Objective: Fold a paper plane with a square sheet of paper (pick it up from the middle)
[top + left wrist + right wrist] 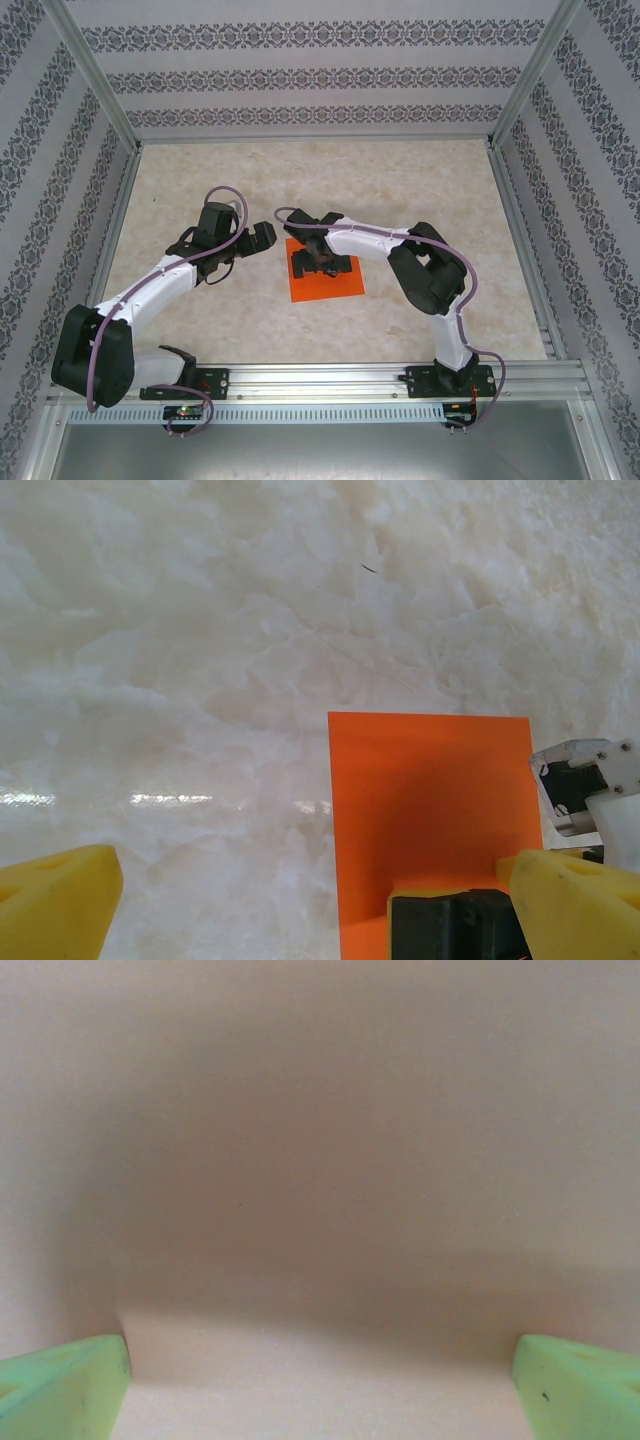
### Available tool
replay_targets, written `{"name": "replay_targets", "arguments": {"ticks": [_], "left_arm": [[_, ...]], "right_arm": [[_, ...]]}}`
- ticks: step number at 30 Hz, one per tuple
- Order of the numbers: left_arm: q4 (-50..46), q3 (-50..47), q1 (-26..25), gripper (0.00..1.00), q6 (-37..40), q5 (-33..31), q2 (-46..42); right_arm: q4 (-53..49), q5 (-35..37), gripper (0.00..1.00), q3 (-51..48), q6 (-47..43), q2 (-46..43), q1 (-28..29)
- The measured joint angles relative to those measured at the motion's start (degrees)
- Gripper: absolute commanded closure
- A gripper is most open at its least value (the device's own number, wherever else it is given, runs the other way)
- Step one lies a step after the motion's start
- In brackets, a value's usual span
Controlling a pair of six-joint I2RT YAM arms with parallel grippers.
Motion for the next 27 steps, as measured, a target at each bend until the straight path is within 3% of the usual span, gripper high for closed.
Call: {"name": "replay_targets", "arguments": {"ticks": [12,15,20,22,27], "left_arm": [[0.0,0.0,0.0,0.0,0.0,0.0,0.0],[0.0,0.0,0.0,0.0,0.0,0.0,0.0],[0.0,0.0,0.0,0.0,0.0,0.0,0.0],[0.0,0.0,0.0,0.0,0.0,0.0,0.0],[0.0,0.0,0.0,0.0,0.0,0.0,0.0]], "right_arm": [[0.0,0.2,0.11,-0.2,0.0,-0.3,0.0],[0.0,0.2,0.22,-0.2,0.1,-0.5,0.0],[0.2,-0.2,0.32,-0.2,0.1,-1.7,0.0],[0.6,-0.3,0.41,-0.2,0.3,-3.0,-0.4],[1.8,-0.7,0.45,-0.2,0.7,-6.5,-1.2]]}}
